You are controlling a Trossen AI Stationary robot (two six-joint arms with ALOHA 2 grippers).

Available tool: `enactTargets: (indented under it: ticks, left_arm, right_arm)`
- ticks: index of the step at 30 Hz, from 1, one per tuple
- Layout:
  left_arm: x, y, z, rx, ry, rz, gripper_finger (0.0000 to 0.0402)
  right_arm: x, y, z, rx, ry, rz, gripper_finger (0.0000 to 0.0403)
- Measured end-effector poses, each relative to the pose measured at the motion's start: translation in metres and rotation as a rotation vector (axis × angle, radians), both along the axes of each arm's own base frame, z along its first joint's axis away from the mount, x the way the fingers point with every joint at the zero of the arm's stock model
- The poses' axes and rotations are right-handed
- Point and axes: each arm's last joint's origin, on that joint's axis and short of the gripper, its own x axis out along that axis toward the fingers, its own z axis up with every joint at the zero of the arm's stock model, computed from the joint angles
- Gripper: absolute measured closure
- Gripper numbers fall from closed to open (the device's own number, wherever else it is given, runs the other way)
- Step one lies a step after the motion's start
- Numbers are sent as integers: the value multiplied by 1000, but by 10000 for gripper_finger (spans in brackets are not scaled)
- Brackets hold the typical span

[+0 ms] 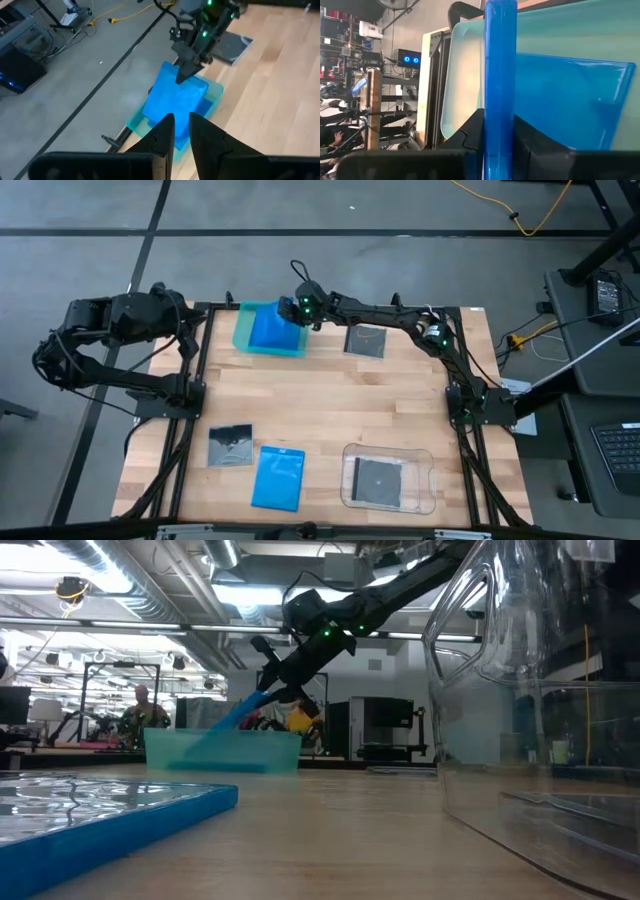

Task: Pick & place jewel cases by type
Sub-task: Put the top dark blue CD case into the light blue bin

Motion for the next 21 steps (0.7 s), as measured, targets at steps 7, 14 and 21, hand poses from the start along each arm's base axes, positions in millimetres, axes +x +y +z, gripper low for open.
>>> enactTargets:
  ticks: [7,14,21]
  left_arm:
    - [1,0,1,7,-1,-3,354]
    - [2,0,0,6,-1,-3,351]
    - [3,0,1,3,-11,1,355]
  right_arm:
    - [3,5,1,-4,-13,9,350]
    - [3,5,1,-5,-13,9,327]
    - [3,5,1,-27,-6,35,309]
